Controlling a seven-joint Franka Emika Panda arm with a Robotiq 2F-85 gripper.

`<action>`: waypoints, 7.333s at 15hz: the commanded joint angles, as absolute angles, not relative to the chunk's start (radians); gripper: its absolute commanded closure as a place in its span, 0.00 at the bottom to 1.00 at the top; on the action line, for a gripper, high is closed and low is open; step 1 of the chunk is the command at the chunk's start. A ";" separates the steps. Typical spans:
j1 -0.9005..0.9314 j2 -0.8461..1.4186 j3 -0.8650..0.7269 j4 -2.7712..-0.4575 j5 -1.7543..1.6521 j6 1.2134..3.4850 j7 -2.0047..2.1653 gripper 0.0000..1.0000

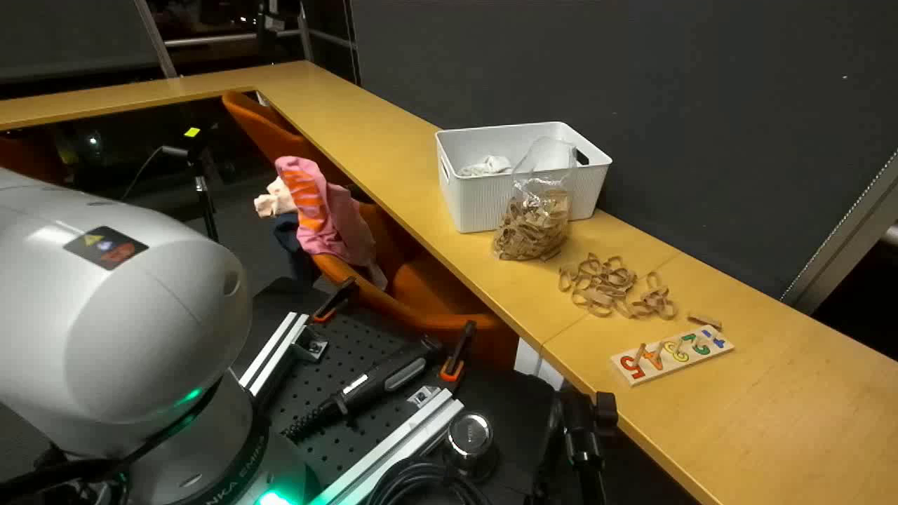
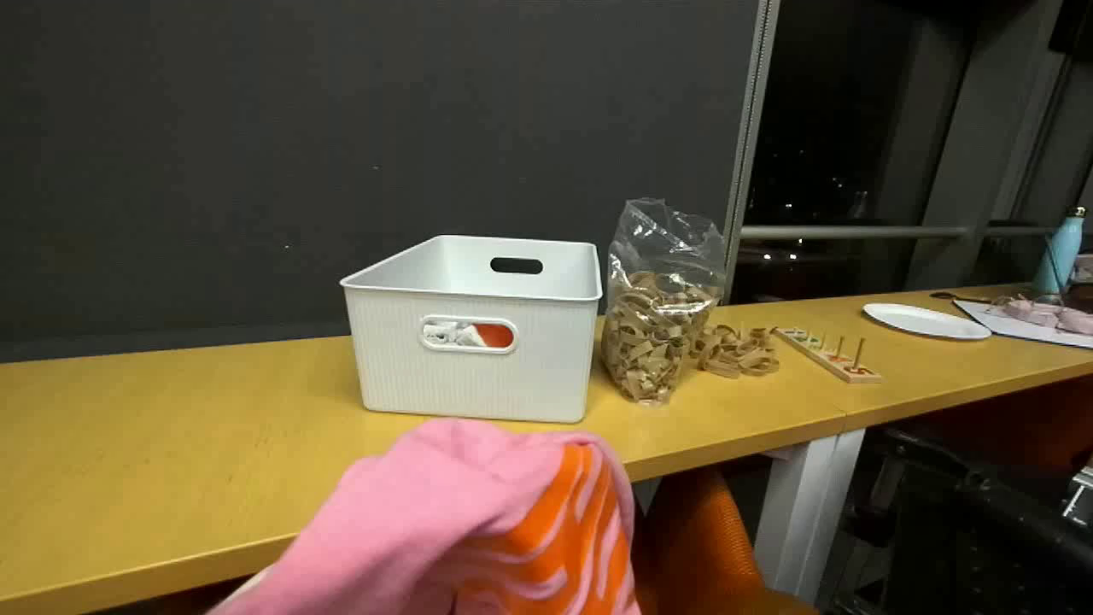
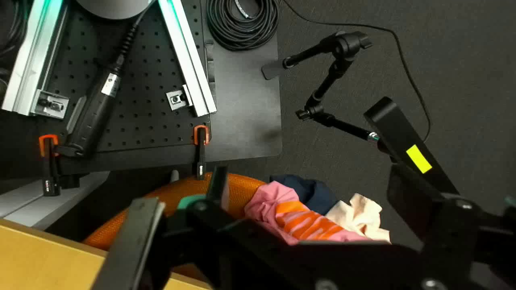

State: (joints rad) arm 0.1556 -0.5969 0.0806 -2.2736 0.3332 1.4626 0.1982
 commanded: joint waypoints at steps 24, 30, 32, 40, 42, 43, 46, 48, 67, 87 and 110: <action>-0.213 -0.401 0.062 -2.432 -0.092 2.369 0.422 0.00; -0.205 -0.378 0.011 -2.435 -0.051 2.394 0.399 0.00; -0.205 -0.378 0.003 -2.431 -0.044 2.394 0.397 0.00; -0.235 -0.138 0.001 -2.226 -0.078 2.388 0.597 0.00; -0.226 -0.037 -0.023 -2.136 -0.080 2.374 0.610 0.00; -0.219 0.008 -0.036 -2.093 -0.075 2.365 0.615 0.00; -0.200 0.161 -0.078 -1.976 -0.087 2.383 0.714 0.00; -0.188 0.247 -0.109 -1.906 -0.055 2.350 0.722 0.00; -0.215 0.833 -0.198 -1.500 0.142 2.432 0.805 0.00; -0.185 0.902 -0.286 -1.578 0.130 2.400 0.897 0.00; 0.108 0.564 -0.570 -2.153 0.113 3.029 0.995 0.97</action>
State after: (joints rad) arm 0.0549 0.6640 -0.5241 -2.0571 0.1236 2.9782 1.0094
